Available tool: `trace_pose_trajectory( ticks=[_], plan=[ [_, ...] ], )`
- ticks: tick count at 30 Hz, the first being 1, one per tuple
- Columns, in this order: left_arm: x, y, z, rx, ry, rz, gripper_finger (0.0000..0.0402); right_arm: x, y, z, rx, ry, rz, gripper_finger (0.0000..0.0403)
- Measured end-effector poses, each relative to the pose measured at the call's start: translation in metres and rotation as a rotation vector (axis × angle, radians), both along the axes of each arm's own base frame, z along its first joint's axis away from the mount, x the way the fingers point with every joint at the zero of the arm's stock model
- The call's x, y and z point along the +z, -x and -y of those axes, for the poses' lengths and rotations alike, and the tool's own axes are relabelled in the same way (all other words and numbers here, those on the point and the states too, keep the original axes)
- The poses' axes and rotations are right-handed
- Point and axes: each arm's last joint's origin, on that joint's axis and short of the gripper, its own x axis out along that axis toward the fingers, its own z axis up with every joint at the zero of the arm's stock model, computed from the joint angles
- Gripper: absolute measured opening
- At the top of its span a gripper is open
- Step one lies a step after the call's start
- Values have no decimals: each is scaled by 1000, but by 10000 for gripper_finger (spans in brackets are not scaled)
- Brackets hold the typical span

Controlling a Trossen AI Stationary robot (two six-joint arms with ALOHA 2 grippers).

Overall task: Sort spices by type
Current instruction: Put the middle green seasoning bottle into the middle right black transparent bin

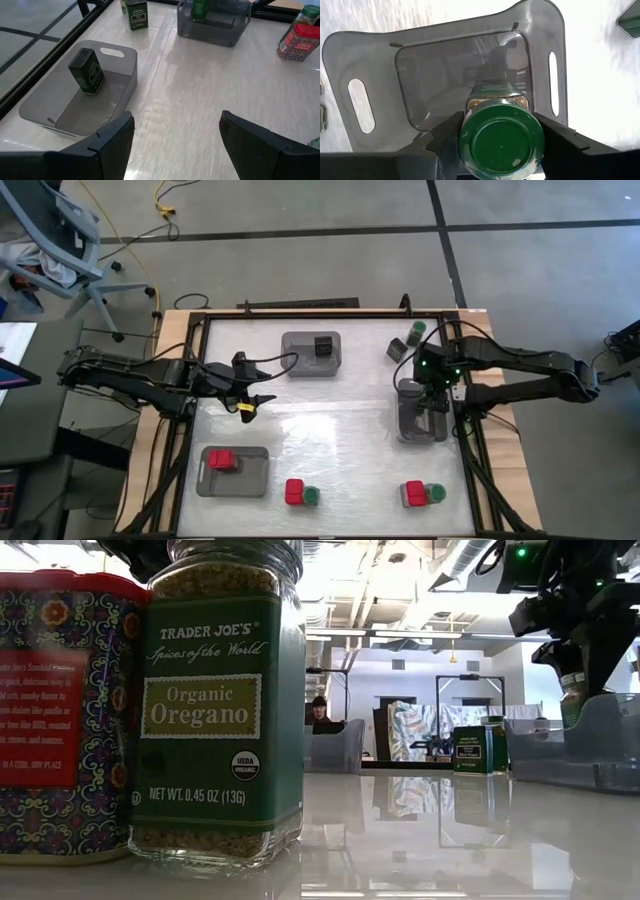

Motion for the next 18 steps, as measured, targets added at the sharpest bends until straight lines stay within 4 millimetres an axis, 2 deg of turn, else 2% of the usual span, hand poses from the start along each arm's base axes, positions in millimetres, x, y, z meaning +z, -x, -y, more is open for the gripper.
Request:
trace_pose_trajectory(
  ticks=[18],
  plan=[
    [0,0,0,0,0,0,279,-5,-3,1,2,-6,-24,240]
  ],
)
